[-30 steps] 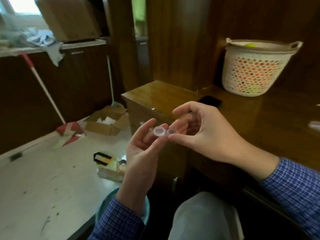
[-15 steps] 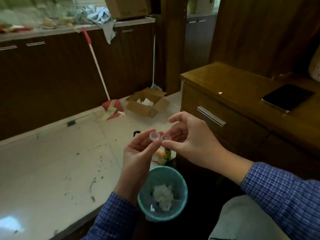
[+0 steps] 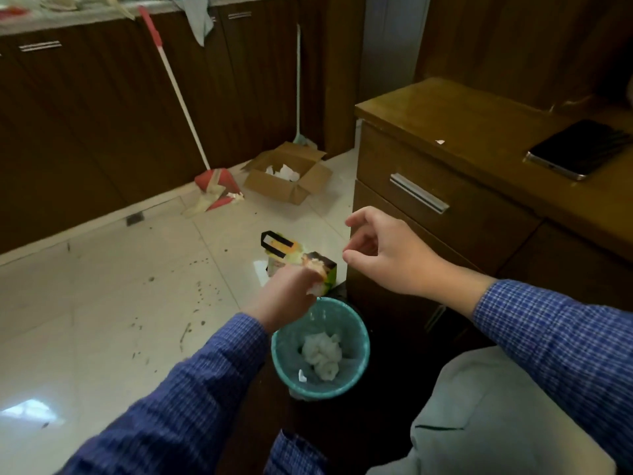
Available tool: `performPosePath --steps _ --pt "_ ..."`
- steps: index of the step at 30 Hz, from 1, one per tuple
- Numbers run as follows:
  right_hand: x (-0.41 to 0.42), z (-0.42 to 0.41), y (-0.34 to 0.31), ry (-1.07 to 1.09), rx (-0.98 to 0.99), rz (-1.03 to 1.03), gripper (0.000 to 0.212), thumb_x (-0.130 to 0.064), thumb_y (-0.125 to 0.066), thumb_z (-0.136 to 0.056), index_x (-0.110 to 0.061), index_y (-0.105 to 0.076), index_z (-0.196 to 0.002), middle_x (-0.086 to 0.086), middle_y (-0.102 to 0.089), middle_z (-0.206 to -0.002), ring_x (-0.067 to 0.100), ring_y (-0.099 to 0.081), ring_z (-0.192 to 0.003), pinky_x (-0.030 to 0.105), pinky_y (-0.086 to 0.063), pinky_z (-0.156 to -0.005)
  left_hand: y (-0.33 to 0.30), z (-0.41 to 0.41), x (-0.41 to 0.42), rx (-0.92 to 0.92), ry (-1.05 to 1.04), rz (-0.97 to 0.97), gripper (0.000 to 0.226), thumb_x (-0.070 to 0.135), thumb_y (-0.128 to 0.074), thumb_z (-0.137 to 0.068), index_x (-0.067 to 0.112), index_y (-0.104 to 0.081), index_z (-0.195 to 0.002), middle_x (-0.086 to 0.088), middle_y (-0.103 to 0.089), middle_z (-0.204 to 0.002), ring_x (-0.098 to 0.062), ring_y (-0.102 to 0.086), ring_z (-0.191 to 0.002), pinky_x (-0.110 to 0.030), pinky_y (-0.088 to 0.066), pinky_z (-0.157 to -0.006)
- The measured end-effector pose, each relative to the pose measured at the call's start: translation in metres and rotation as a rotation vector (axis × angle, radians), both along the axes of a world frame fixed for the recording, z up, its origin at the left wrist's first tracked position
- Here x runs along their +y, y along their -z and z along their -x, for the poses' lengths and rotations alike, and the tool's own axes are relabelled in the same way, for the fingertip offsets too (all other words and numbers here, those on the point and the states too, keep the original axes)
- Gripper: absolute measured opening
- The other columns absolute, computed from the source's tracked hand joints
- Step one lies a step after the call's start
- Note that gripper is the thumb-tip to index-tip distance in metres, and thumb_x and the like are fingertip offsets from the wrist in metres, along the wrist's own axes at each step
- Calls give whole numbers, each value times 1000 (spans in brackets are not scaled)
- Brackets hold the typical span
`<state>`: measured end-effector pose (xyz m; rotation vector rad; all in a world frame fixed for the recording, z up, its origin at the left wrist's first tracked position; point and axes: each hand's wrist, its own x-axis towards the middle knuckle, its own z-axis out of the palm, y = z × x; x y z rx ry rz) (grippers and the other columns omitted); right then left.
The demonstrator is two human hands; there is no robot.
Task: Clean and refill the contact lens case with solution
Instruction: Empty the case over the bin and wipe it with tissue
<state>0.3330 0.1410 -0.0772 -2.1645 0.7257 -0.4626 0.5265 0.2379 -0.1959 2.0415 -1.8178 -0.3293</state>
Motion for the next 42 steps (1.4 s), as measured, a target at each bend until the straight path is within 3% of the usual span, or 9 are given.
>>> performPosePath --steps 2,6,17,20,22,25,29,37,42 --pt "-3 4 3 -4 29 6 48 -25 -77 -89 -23 -53 -131 -7 -73 -92 -4 -67 -87 9 -54 -73 13 8 -14 -155 62 -111 27 7 -70 -92 17 -73 -117 0 -71 -116 -17 -69 -100 -30 -59 -89" --pt "-8 11 3 3 45 40 48 -24 -76 -90 -20 -54 -132 -7 -73 -91 -2 -67 -84 9 -52 -69 23 18 -28 -262 114 -214 24 4 -63 -94 11 -72 -116 -6 -72 -112 -19 -70 -95 -31 -60 -85" --pt "-21 35 -5 39 29 71 38 -26 -75 -91 -23 -58 -124 -9 -72 -88 -6 -65 -85 6 -50 -66 16 21 -40 -230 92 -199 32 5 -71 -90 12 -72 -121 -7 -70 -120 -19 -70 -102 -26 -59 -88" --pt "-22 46 -14 57 21 90 34 -27 -74 -91 -27 -57 -121 -11 -71 -87 -7 -65 -86 6 -51 -65 -6 21 -47 -73 20 -149 29 11 -78 -87 16 -74 -115 -3 -74 -112 -10 -69 -88 -19 -58 -75" --pt "-22 57 -24 72 5 98 33 -27 -74 -91 -30 -56 -119 -12 -70 -88 -7 -65 -86 6 -51 -66 -33 26 -51 249 -67 -83 23 10 -83 -83 25 -75 -99 0 -78 -98 -6 -70 -79 -16 -58 -68" --pt "-23 81 -49 120 -30 124 34 -27 -74 -91 -31 -56 -119 -15 -69 -91 -7 -65 -87 10 -55 -69 -82 44 -52 796 -99 10 26 15 -87 -80 25 -75 -101 2 -81 -96 -15 -78 -91 -20 -61 -73" --pt "-26 128 -88 210 -124 160 41 -28 -80 -86 -24 -59 -121 -11 -69 -101 4 -69 -87 23 -60 -76 -145 91 -66 1153 78 119 36 28 -92 -73 20 -79 -106 -12 -80 -108 -25 -77 -98 -26 -62 -76" --pt "-29 262 -132 444 -142 209 59 -38 -85 -74 -22 -59 -124 -9 -68 -109 9 -71 -93 34 -62 -84 -214 237 -126 1325 401 76 42 23 -88 -73 13 -76 -112 -14 -77 -113 -27 -74 -103 -30 -63 -85" --pt "-23 345 -136 658 -217 249 56 -35 -87 -76 -22 -59 -123 -11 -70 -102 2 -71 -88 21 -60 -80 -222 337 -149 1247 515 -18 47 17 -89 -73 15 -69 -115 -7 -79 -109 -22 -76 -106 -27 -61 -83"
